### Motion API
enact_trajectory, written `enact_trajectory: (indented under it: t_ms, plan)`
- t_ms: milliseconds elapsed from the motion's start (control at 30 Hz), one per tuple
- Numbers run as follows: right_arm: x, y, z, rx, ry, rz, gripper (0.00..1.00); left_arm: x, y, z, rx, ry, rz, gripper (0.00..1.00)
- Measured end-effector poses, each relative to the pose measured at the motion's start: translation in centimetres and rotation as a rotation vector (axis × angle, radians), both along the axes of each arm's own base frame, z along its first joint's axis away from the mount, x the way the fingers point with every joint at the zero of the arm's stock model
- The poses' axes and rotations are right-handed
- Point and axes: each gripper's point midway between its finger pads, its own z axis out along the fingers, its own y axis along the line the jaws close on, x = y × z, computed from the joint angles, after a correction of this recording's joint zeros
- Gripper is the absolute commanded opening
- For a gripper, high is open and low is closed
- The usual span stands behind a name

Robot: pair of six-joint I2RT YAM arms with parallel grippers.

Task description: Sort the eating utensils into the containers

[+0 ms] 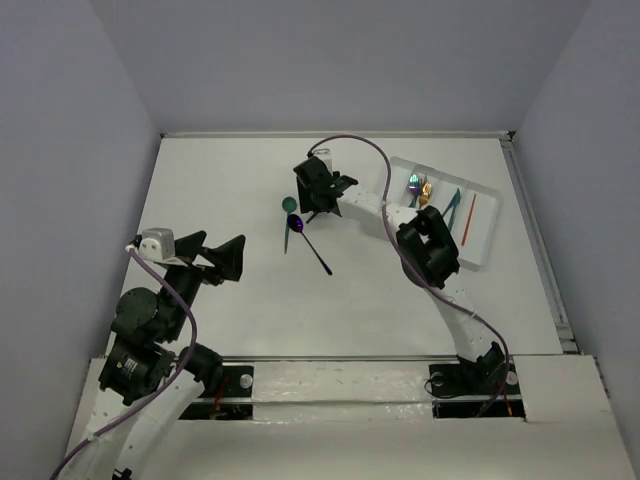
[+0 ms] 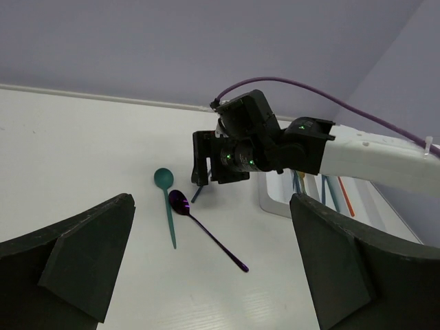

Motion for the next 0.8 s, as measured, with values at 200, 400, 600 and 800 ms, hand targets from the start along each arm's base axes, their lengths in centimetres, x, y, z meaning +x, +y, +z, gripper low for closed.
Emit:
enact_trajectory:
  t_ms: [200, 400, 600, 800]
  plan:
    - [1.1, -0.4, -2.3, -0.018, 0.035, -0.048, 0.71, -0.1, -0.1, 0.0, 0.000, -0.001, -0.006, 0.99]
    - [1.2, 0.0, -2.8, -0.014, 0.043, -0.054, 0.59, -0.2, 0.0, 0.2, -0.003, -0.008, -0.006, 0.99]
    - [0.9, -0.4, -3.1, 0.004, 0.024, -0.081, 0.35, -0.4, -0.1, 0.3, -0.006, -0.012, -0.014, 0.99]
    - [-0.4, -2.0, -3.2, -0.003, 0.018, -0.108, 0.28, -0.4, -0.1, 0.3, -0.006, -0.012, -0.014, 0.99]
